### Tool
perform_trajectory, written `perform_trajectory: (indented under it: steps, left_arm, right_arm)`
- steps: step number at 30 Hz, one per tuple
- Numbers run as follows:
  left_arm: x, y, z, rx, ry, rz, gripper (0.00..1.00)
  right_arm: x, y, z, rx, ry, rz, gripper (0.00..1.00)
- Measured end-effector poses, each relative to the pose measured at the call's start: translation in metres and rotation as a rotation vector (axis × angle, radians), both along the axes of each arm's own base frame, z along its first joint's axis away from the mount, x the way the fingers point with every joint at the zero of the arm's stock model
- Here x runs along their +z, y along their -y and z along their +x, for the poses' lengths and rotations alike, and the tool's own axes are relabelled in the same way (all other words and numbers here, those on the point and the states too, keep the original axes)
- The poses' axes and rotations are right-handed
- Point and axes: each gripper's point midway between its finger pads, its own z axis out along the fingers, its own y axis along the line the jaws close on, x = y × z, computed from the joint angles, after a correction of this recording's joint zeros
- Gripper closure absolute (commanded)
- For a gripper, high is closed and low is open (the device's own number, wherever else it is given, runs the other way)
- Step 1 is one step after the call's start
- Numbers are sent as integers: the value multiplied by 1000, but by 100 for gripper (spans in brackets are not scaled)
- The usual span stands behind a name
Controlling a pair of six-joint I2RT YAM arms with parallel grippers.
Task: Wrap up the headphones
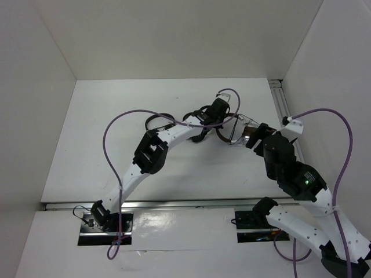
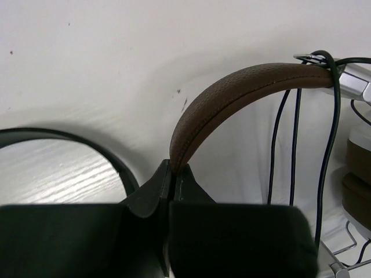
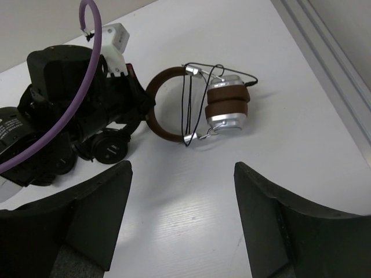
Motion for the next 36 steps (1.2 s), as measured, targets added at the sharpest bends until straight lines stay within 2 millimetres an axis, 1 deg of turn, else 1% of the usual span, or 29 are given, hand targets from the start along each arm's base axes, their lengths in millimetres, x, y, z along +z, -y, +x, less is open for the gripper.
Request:
perform_trajectory:
  steps: [4, 8, 9, 10, 13, 19, 20, 22, 23, 27, 29, 31, 32, 34, 35, 36]
  left_arm:
    - [3, 8, 10, 16, 25, -52, 90]
    - [8, 15, 13, 6, 37, -86, 81]
    - [9, 16, 15, 6, 41, -98, 75]
    - [9, 19, 17, 7, 41, -115, 73]
    - [4, 24, 18, 0, 35, -141, 66]
    - [-9, 26, 21, -1, 14, -166, 60]
    - [-8, 26, 21, -2, 12, -169, 54]
    - [-7, 26, 23, -2, 16, -178, 50]
    - [-6, 27, 23, -2, 19, -184, 44]
    - [-3, 27, 23, 3, 17, -196, 43]
    - [5, 27, 19, -2, 12, -203, 43]
    - [22, 27, 16, -12, 25, -214, 42]
    - [32, 27, 12, -19, 33, -216, 35]
    - [62, 28, 2, -42, 68, -222, 20]
    - [83, 29, -6, -56, 92, -231, 9]
    - [103, 31, -15, -74, 113, -241, 0]
  right_arm:
    - [0, -2, 0, 10, -2, 1, 22]
    - [-2, -5, 1, 25, -3, 6, 22]
    - [-3, -6, 1, 30, -6, 6, 22]
    - [-3, -7, 2, 32, -6, 7, 22]
    - [-5, -9, 2, 43, -8, 5, 22]
    - [-9, -11, 3, 60, -14, -4, 22]
    - [-9, -11, 2, 60, -15, -5, 22]
    - [-10, -11, 2, 62, -16, -7, 22]
    - [-10, -11, 2, 64, -15, -6, 22]
    - [-8, -13, 3, 70, -9, -3, 22]
    - [-9, -13, 3, 72, -7, -3, 22]
    - [-10, -13, 2, 76, -4, -2, 22]
    - [-11, -13, 1, 79, -4, -2, 22]
    - [-10, -13, 1, 83, 0, 0, 22]
    - [-9, -13, 1, 84, 3, -1, 22]
    - [-9, -13, 1, 88, 6, 2, 20]
